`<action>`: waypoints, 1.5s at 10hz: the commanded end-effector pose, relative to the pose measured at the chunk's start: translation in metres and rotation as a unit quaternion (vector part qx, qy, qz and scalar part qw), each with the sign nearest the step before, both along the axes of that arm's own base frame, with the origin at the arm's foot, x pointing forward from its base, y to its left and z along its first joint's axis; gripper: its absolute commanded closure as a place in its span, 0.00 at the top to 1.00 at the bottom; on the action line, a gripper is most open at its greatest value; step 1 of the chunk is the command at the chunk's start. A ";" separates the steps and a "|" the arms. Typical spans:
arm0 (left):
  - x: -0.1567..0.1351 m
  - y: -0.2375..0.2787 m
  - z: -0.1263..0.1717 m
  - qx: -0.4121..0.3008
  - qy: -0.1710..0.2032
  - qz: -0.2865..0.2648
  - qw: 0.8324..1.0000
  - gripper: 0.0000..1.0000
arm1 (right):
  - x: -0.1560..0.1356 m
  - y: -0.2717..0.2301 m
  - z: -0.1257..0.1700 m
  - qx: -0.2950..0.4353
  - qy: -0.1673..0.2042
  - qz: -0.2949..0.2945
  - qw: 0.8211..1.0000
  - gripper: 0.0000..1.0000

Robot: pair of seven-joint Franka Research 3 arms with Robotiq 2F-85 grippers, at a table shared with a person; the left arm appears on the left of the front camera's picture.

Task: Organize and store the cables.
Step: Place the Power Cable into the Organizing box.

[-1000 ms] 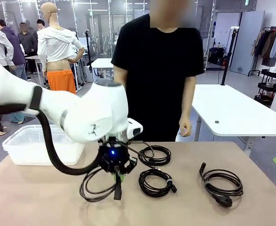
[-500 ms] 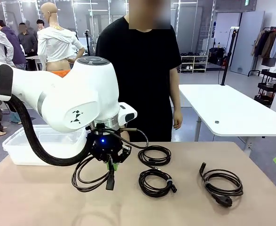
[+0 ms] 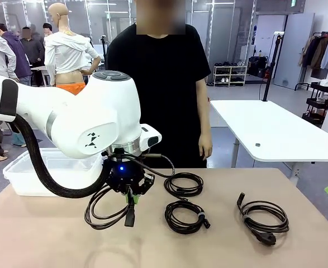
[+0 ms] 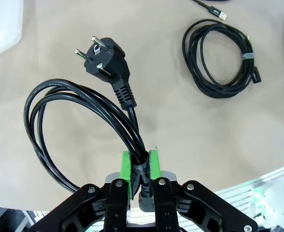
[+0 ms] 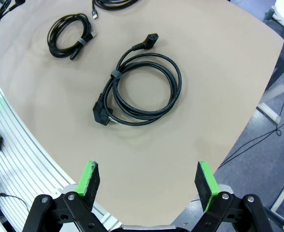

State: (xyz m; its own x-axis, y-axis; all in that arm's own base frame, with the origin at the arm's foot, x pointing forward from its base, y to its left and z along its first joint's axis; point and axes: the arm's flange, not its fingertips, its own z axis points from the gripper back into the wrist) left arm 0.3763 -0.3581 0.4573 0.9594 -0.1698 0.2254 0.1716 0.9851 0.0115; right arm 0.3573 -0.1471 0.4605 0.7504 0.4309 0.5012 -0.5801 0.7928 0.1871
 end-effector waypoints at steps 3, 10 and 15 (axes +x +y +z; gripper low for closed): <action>0.019 0.045 0.047 0.012 -0.075 -0.011 0.997 0.17 | 0.001 0.000 -0.001 0.006 -0.004 0.002 1.000 1.00; 0.123 0.207 0.094 -0.004 -0.123 -0.037 0.992 0.17 | 0.001 0.000 -0.001 0.006 -0.004 0.002 1.000 1.00; 0.214 0.257 0.070 0.023 -0.060 -0.017 0.998 0.17 | 0.001 0.000 -0.001 0.006 -0.004 0.002 1.000 1.00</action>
